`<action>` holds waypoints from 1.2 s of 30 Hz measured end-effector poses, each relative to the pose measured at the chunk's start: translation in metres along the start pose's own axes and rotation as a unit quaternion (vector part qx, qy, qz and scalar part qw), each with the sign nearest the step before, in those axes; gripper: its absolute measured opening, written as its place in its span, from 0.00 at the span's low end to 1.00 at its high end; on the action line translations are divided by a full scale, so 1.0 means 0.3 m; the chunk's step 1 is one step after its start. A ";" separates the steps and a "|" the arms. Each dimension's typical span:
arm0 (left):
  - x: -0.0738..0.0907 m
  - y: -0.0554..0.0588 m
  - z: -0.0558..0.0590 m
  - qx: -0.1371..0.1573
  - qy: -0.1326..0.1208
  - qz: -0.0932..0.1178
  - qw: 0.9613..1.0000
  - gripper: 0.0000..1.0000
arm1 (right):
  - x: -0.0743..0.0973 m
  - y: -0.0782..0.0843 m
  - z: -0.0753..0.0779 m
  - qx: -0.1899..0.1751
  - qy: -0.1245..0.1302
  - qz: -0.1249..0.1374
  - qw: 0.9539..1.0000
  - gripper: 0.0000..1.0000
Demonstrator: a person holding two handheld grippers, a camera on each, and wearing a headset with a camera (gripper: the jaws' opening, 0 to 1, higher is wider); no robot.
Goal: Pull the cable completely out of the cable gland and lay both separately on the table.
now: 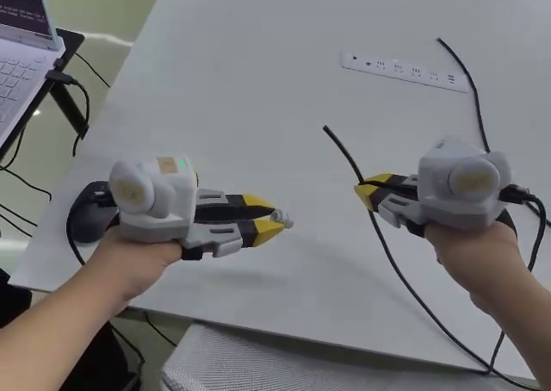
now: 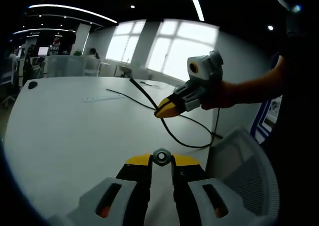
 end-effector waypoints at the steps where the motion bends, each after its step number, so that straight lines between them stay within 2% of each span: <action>1: 0.004 0.006 -0.005 0.001 0.000 -0.001 1.000 0.15 | -0.013 -0.001 -0.005 0.003 -0.002 -0.001 1.000 0.00; 8: 0.019 0.036 -0.029 0.005 -0.005 -0.002 1.000 0.15 | -0.094 -0.002 -0.046 0.025 -0.020 -0.016 0.999 0.00; 15: 0.035 0.097 -0.049 0.012 -0.014 -0.009 1.000 0.15 | -0.179 0.026 -0.115 0.076 -0.047 -0.039 0.995 0.00; 17: 0.042 0.117 -0.054 0.018 -0.017 -0.009 1.000 0.15 | -0.198 0.026 -0.136 0.088 -0.054 -0.035 0.994 0.00; 22: 0.058 0.157 -0.061 0.027 -0.024 -0.010 0.999 0.16 | -0.234 0.023 -0.183 0.117 -0.071 -0.032 0.990 0.00; 29: 0.071 0.219 -0.084 0.038 -0.038 -0.015 0.998 0.16 | -0.305 0.073 -0.240 0.153 -0.089 -0.050 0.983 0.00; 32: 0.071 0.244 -0.094 0.039 -0.044 -0.025 0.998 0.16 | -0.322 0.086 -0.265 0.171 -0.095 -0.058 0.979 0.00; 36: 0.068 0.266 -0.106 0.041 -0.047 -0.032 0.998 0.16 | -0.334 0.106 -0.294 0.182 -0.104 -0.066 0.976 0.00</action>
Point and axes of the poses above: the centre of the closed fingertips' face, and the gripper's own axes: x roughly backward along the fingers, z roughly to its right, y roughly out of its underside, the point moved 8 cm from there along x, roughly backward along the fingers, and after that the axes turned 15 degrees about y, right-handed, at the moved point
